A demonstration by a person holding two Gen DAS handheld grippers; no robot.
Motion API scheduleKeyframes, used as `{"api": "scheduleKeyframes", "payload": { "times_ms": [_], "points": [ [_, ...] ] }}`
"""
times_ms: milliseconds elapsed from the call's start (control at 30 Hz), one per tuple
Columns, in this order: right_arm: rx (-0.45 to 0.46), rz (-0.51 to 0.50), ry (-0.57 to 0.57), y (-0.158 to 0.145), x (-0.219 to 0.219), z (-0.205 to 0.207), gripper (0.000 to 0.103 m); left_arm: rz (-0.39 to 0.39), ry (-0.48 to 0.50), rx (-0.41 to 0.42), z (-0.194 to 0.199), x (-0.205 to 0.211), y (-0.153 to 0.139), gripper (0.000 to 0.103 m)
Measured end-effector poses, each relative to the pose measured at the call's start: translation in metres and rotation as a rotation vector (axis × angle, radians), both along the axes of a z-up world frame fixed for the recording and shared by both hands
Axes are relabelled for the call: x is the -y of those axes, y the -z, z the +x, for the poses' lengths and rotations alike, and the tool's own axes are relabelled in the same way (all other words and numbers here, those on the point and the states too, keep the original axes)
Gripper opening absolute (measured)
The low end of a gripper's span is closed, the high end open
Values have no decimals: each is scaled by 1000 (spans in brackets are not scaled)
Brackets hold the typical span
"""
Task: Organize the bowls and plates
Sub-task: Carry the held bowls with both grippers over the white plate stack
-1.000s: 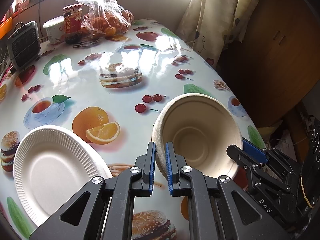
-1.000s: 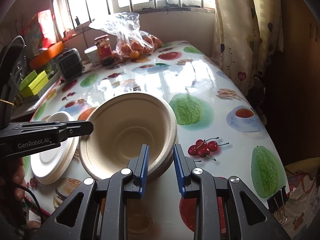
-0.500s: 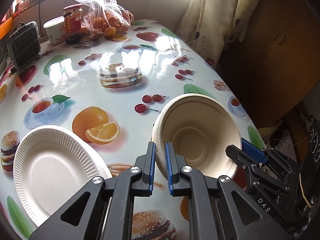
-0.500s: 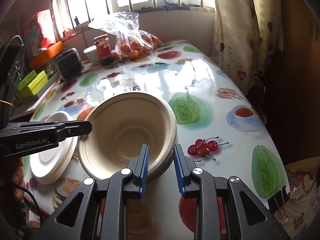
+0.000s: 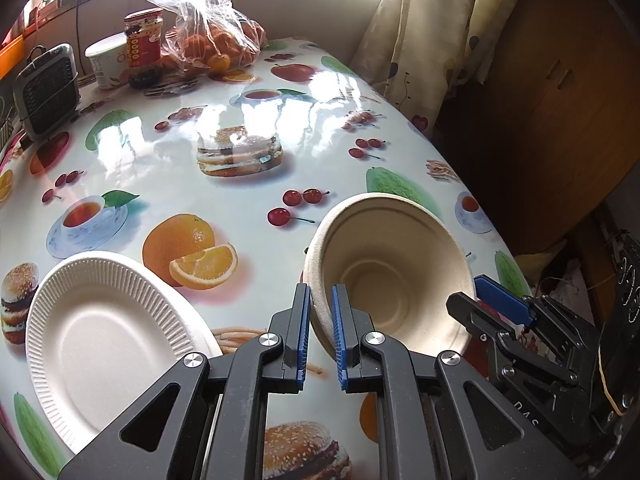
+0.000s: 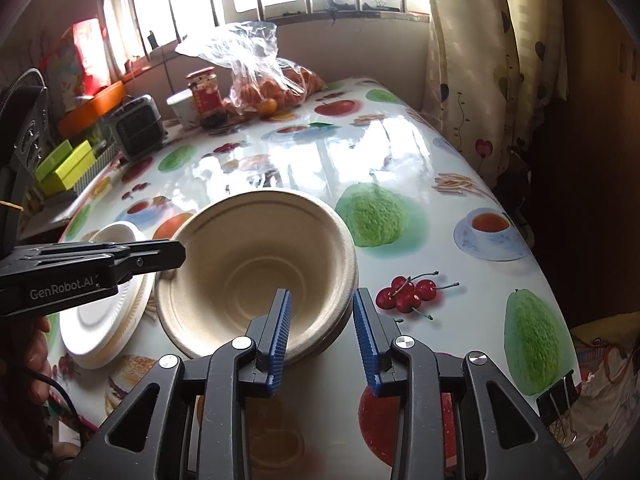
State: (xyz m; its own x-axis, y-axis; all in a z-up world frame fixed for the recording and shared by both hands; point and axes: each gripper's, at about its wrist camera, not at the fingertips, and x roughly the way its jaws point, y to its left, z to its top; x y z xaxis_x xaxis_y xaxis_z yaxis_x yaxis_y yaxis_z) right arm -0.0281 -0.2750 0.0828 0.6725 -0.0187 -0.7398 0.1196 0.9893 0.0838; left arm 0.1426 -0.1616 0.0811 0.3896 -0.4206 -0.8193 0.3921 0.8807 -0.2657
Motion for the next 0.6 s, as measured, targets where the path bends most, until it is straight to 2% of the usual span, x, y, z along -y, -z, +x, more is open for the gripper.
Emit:
{"api": "scheduleKeyframes", "payload": {
  "times_ms": [267,400,600],
  "points": [
    [-1,2,0,-1,0,0,32,1,2,2,0,1,0,12],
    [-1,1,0,0,0,0,32,2,6,2,0,1,1,22],
    [-2,3,5,-1,1,0,35,6,4,-1,0,0,3,24]
  ]
}}
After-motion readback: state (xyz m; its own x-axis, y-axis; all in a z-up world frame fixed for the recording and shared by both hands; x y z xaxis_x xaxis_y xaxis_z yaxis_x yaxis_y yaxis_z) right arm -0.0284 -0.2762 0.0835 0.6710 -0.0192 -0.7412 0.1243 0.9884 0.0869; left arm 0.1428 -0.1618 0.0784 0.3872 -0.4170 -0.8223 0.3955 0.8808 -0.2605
